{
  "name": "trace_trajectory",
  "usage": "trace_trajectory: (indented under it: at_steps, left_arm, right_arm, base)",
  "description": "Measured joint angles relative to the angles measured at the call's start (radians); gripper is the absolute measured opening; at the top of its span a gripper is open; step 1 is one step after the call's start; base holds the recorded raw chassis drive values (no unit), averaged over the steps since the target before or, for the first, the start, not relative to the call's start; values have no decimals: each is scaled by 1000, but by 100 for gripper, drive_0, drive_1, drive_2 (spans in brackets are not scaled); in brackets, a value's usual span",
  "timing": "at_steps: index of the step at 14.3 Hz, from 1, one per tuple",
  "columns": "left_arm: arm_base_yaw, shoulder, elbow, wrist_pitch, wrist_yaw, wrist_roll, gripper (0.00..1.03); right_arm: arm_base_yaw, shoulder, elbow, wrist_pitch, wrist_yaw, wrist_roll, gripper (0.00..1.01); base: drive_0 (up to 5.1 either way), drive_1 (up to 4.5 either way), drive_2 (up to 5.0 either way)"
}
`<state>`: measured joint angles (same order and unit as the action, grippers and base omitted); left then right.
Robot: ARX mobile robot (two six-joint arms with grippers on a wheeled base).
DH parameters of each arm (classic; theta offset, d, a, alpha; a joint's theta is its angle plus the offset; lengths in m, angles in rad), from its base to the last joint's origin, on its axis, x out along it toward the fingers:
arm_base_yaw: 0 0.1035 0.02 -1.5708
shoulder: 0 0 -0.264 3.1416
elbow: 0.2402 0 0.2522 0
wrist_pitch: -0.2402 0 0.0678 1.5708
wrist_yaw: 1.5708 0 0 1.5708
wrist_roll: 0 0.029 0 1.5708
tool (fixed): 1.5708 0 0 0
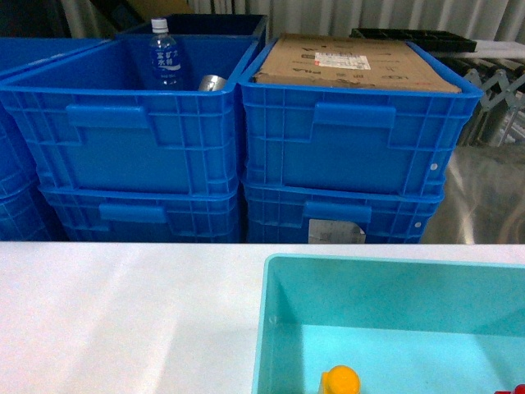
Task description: Pick red block from blue box to shelf
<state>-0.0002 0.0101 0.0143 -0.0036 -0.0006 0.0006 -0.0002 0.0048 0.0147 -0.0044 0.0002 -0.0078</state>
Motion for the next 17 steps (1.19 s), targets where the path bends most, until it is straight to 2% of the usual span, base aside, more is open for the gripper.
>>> trace_trajectory:
  at_steps: [17]
  left_arm:
    - [0, 0, 0, 0, 0, 0, 98]
  right_arm:
    - [0, 0, 0, 0, 0, 0, 98]
  base:
    - [0, 0, 0]
